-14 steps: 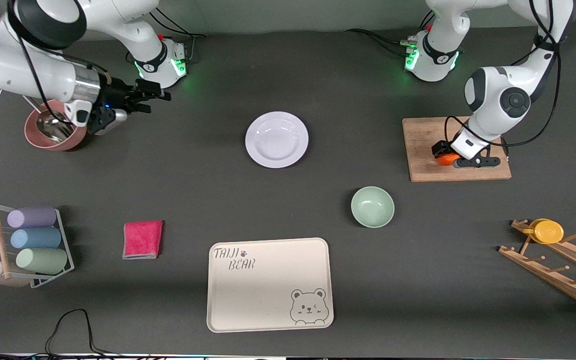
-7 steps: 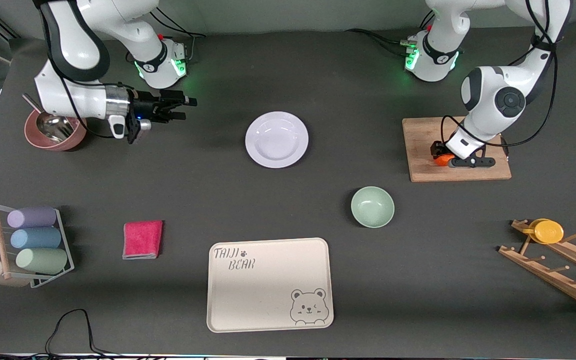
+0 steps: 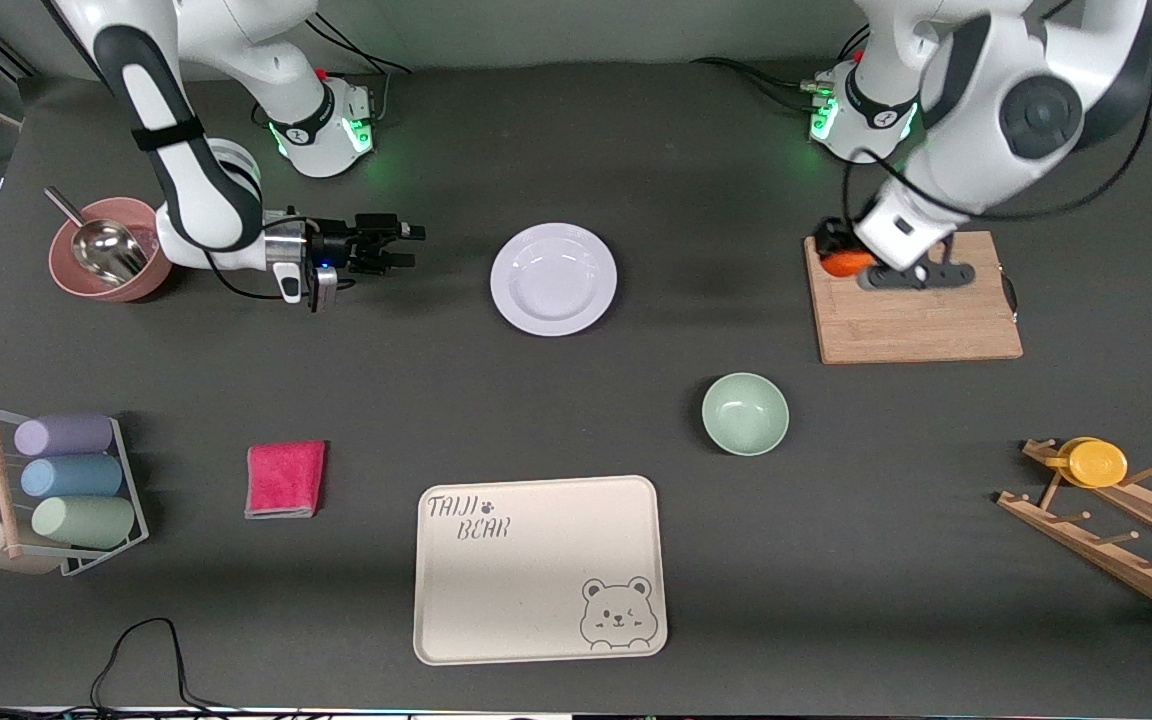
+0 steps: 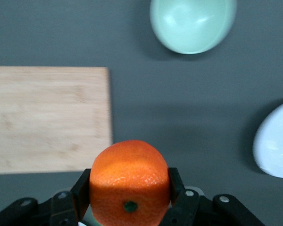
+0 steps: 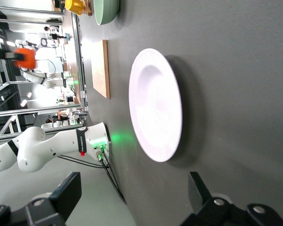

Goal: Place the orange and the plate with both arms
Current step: 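Grasp the orange with the left gripper while the right gripper moves toward the plate, then carry the orange with the left gripper and set it on the plate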

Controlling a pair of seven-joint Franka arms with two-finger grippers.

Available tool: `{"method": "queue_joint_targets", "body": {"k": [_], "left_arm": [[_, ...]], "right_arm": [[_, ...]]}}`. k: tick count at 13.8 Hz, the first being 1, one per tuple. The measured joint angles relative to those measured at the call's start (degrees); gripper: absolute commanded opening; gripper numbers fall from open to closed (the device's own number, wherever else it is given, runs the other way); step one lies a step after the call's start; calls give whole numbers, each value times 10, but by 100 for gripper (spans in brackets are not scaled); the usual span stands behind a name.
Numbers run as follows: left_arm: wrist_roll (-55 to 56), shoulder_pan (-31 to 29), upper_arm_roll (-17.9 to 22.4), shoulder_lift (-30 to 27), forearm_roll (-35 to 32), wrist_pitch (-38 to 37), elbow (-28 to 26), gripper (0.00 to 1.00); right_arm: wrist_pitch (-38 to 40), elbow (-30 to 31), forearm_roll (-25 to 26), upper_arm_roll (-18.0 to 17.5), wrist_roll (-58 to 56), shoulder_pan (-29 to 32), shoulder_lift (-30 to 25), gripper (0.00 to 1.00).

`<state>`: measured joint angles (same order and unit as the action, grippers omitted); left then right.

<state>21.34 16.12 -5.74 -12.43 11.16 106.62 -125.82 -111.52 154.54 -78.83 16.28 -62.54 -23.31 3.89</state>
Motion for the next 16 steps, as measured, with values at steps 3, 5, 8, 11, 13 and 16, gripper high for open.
{"method": "queue_joint_targets", "body": {"k": [3, 5, 8, 11, 13, 16], "left_arm": [[143, 78, -29, 24, 17, -26, 96, 0], [248, 114, -75, 64, 16, -13, 136, 0], [405, 137, -163, 156, -28, 54, 175, 0], [529, 168, -186, 270, -88, 144, 199, 0], [610, 189, -186, 355, -140, 224, 203, 0], [652, 203, -185, 469, -167, 298, 230, 0]], "right_arm": [[39, 0, -68, 6, -95, 1, 75, 100], [53, -2, -92, 7, -137, 3, 117, 100], [58, -9, -99, 8, -149, 5, 142, 100], [58, -11, -99, 9, -149, 11, 147, 100], [58, -12, -99, 10, -149, 13, 153, 100], [59, -14, -99, 10, -152, 13, 165, 76]]}}
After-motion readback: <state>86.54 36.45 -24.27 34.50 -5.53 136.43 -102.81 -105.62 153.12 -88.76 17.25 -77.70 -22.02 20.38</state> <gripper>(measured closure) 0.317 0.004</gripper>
